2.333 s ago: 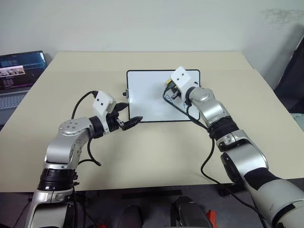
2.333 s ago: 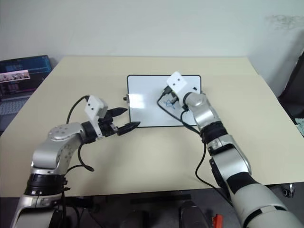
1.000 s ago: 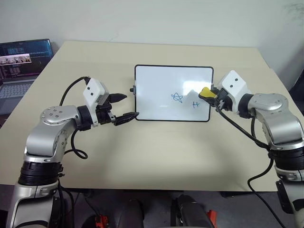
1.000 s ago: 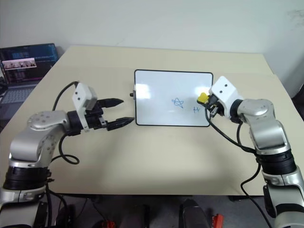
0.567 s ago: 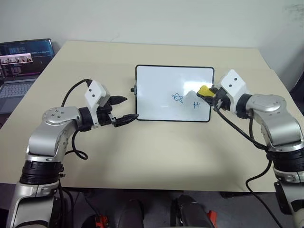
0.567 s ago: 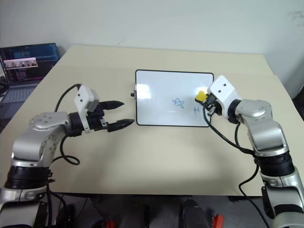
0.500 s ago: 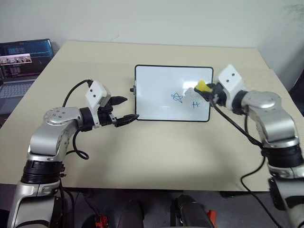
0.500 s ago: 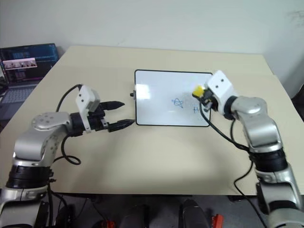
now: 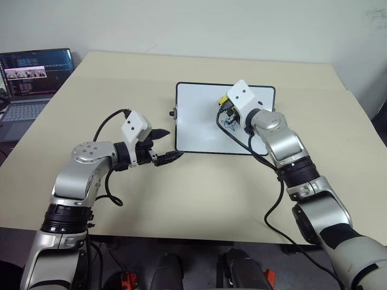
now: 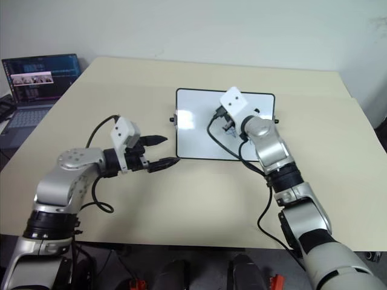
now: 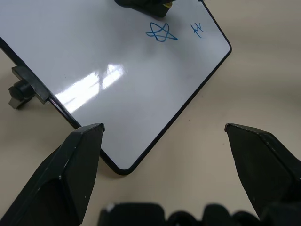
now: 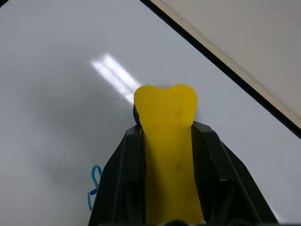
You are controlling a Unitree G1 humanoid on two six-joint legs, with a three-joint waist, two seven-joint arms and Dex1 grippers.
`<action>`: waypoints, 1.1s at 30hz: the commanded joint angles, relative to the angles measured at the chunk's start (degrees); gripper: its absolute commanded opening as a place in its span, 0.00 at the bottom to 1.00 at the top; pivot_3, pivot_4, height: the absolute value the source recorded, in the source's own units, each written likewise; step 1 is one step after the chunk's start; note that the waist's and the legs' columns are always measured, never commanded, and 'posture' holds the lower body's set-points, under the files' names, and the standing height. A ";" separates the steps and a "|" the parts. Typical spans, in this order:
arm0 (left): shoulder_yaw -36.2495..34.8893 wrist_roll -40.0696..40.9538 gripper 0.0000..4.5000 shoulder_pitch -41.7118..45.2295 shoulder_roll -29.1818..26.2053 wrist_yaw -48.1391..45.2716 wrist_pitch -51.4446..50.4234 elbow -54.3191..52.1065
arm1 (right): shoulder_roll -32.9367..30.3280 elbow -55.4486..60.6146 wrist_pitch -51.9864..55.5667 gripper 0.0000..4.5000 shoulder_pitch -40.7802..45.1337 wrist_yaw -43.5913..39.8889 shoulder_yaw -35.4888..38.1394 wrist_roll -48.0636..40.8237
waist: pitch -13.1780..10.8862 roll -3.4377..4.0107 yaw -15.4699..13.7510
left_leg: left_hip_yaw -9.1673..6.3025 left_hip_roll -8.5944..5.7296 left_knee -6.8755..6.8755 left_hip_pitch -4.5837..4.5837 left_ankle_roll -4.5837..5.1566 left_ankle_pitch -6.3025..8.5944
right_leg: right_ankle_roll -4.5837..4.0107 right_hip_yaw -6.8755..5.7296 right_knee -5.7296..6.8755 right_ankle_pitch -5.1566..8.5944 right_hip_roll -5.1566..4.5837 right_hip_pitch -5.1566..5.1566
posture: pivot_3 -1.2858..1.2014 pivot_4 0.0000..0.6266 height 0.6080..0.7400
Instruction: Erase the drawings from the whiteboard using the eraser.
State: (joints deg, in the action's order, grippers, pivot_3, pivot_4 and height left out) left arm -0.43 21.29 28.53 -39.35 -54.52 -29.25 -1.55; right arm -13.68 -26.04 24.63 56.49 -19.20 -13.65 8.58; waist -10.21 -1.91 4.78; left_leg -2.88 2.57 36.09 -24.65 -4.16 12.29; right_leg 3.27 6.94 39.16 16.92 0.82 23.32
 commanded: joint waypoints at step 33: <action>-1.19 -0.11 1.00 1.76 -1.56 -0.82 0.78 -0.43 | -3.26 -8.07 -2.42 0.22 -2.01 5.97 2.44 4.88 | 0.08 -0.04 0.04 | -0.08 -0.01 0.00 1.32 0.14 -0.34 | 0.12 0.01 0.21 0.03 0.09 -1.20 | 0.52 0.24 1.00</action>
State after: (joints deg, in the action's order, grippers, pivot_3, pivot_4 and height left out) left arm -0.54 21.18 29.31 -40.35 -55.41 -29.46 -1.33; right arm -16.36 -30.84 21.55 54.84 -15.24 -12.34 12.36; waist -10.13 -1.95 4.82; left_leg -2.95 2.56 36.05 -23.33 -4.02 11.95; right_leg 3.39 6.96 39.32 16.95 0.91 22.12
